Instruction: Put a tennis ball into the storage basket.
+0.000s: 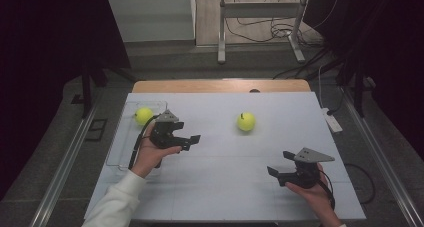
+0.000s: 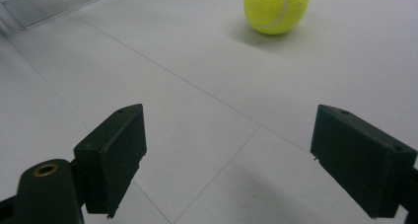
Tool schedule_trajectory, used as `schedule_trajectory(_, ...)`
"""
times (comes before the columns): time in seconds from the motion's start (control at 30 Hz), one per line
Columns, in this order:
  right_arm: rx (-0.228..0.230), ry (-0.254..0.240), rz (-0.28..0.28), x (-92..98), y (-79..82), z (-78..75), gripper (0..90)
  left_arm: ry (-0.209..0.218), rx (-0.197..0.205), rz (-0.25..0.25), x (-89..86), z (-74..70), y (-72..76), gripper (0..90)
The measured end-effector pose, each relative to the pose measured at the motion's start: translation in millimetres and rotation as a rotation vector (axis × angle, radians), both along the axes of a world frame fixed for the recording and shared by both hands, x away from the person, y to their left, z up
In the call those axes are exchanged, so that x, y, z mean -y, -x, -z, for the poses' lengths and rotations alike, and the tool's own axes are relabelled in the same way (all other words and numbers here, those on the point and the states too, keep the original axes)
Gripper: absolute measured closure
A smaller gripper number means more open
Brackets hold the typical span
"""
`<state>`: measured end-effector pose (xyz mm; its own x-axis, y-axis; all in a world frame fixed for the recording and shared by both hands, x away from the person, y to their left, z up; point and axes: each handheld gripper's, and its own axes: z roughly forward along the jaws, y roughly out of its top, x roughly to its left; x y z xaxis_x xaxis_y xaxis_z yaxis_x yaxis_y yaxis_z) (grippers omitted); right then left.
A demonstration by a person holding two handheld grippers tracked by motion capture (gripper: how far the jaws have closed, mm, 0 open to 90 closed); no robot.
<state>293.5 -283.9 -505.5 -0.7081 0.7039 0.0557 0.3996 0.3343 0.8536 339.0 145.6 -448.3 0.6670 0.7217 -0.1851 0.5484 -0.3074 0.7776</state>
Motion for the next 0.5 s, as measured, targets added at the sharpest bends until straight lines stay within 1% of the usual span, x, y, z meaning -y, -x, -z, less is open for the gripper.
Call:
schedule_trajectory(0.1,0.000,-0.003,-0.001,0.4,0.5,0.2,14.2,-0.006,-0.001,0.002,2.4,0.1,-1.6,16.1)
schedule_trajectory(0.33,0.001,-0.005,0.000,1.2,-0.5,0.4,14.2,-0.005,0.002,0.009,9.1,-1.8,-6.1,16.1)
schedule_trajectory(0.5,0.004,0.002,0.000,0.8,0.8,-0.2,14.3,-0.010,-0.007,0.015,14.9,0.1,-10.1,16.1)
